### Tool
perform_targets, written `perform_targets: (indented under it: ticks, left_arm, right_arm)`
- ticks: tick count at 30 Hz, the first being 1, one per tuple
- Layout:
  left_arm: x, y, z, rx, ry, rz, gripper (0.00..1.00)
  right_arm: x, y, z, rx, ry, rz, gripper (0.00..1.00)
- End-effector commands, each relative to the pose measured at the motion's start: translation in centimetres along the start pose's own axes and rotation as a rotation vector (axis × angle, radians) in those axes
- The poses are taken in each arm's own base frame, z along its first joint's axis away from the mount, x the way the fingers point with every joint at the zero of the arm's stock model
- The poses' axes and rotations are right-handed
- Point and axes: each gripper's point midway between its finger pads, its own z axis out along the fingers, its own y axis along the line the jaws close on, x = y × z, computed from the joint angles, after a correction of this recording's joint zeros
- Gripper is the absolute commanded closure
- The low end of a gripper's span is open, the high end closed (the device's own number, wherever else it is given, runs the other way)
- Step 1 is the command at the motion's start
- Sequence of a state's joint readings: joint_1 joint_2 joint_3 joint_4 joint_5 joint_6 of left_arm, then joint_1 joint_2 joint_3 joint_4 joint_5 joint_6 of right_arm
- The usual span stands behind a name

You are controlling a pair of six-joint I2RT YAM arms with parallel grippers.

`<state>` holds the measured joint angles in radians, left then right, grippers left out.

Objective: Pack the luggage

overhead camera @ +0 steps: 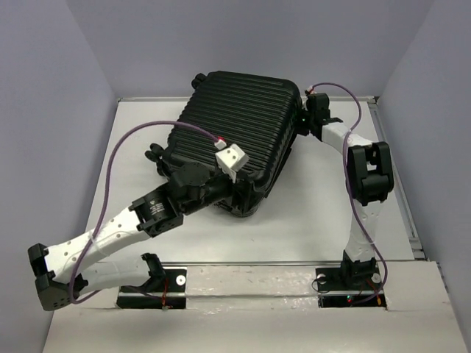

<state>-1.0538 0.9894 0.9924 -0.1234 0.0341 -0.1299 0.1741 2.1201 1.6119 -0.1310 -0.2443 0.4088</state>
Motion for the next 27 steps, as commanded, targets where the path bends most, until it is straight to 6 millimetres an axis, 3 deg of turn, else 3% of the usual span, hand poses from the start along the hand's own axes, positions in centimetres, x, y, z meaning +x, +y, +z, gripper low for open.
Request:
perform_targets:
  ticks: [1,2,4,5,6,8,9,13,17,19,21,22,24,25,27]
  left_arm:
    - [-10.1,3.3,-2.9,-0.224,-0.286,-0.084,0.14]
    - [-11.0,5.8,-3.3,-0.333,-0.309,-0.106,0.15]
    - [-12.8,8.5,-3.3,-0.421,-0.346,-0.142,0.16]
    - [-13.5,12.1,-3.9,-0.506,-0.376,-0.191,0.16]
    - [-14.0,13.3,-2.9,-0.483,-0.363,-0.212,0.17]
    - [-14.3,16.8,-2.9,-0.543,-0.360,-0.261,0.18]
    - [-14.5,19.9,-3.0,-0.613,-0.360,-0.280,0.17]
    - [-14.0,25.6,-3.4,-0.709,-0.337,-0.332,0.14]
    - [-13.2,29.9,-4.5,-0.779,-0.355,-0.394,0.11]
    - [-13.0,31.2,-5.0,-0.804,-0.354,-0.400,0.10]
    - [-12.6,31.5,-5.0,-0.794,-0.345,-0.409,0.10]
    - [-12.7,31.2,-5.0,-0.779,-0.354,-0.405,0.10]
    - [-12.8,30.7,-5.2,-0.766,-0.368,-0.408,0.10]
    - [-13.0,30.4,-5.5,-0.763,-0.382,-0.406,0.10]
    - [-13.5,28.9,-6.4,-0.732,-0.407,-0.379,0.10]
  right_arm:
    - [-2.1,4.1,-3.3,-0.101,-0.055,0.110,0.39]
    - [-1.8,3.3,-3.7,-0.076,-0.057,0.120,0.34]
    - [-3.2,3.3,-5.6,-0.064,-0.103,0.106,0.24]
    - [-3.3,3.5,-6.1,-0.067,-0.110,0.098,0.23]
    - [-3.2,3.6,-6.5,-0.066,-0.110,0.090,0.20]
    - [-4.1,4.3,-8.2,-0.074,-0.138,0.062,0.14]
    - [-3.9,4.3,-8.6,-0.075,-0.137,0.057,0.10]
    - [-3.5,6.3,-10.6,-0.166,-0.117,0.010,0.05]
    - [-2.2,8.2,-11.8,-0.273,-0.034,-0.022,0.00]
    - [-1.9,7.9,-12.1,-0.244,-0.007,-0.024,0.00]
    - [-3.2,3.6,-12.5,0.032,-0.043,-0.051,0.00]
    - [-4.8,0.4,-12.8,0.251,-0.106,-0.106,0.00]
    - [-4.7,-4.6,-14.2,0.543,-0.121,-0.163,0.00]
    - [-4.8,-5.8,-14.7,0.614,-0.130,-0.182,0.00]
    - [-5.4,-6.5,-14.9,0.577,-0.135,-0.157,0.00]
